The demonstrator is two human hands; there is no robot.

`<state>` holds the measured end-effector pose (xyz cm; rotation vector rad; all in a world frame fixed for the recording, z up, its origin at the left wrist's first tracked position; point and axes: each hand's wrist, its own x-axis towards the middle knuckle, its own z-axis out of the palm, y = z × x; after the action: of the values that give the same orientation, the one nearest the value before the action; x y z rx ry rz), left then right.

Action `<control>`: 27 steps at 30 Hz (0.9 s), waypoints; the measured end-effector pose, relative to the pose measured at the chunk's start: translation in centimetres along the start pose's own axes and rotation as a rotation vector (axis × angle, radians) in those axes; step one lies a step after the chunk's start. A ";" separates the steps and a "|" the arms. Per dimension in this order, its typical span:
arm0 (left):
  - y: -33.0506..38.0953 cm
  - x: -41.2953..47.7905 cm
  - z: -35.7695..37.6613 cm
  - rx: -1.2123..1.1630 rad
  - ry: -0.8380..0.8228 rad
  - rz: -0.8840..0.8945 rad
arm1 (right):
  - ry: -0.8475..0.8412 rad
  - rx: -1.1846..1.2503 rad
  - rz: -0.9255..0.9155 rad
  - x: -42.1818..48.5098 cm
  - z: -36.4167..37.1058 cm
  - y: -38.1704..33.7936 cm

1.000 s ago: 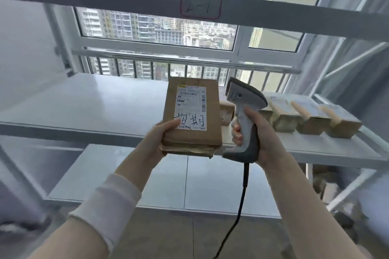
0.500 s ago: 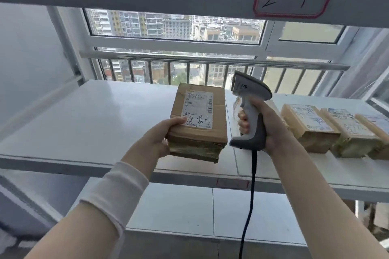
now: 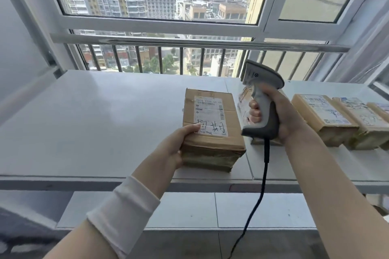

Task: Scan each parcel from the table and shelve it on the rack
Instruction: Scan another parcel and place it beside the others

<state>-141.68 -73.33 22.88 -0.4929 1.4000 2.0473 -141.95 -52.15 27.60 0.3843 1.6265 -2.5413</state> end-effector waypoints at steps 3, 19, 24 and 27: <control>-0.7 0.0 0.0 -0.005 -0.001 -0.018 | -0.027 -0.011 0.005 0.4 -0.4 0.2; -6.5 -0.4 -3.8 0.791 0.140 0.922 | -0.073 -0.029 0.040 1.0 -0.5 0.7; -7.4 1.1 -3.5 0.660 0.178 1.038 | -0.071 -0.043 0.037 1.3 -0.6 0.6; -7.1 1.7 -3.2 0.614 0.165 1.070 | -0.062 -0.039 0.034 1.5 -0.5 0.6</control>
<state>-138.37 -73.97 15.71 0.4821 2.6312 2.0990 -143.14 -51.81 26.51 0.3241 1.6304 -2.4678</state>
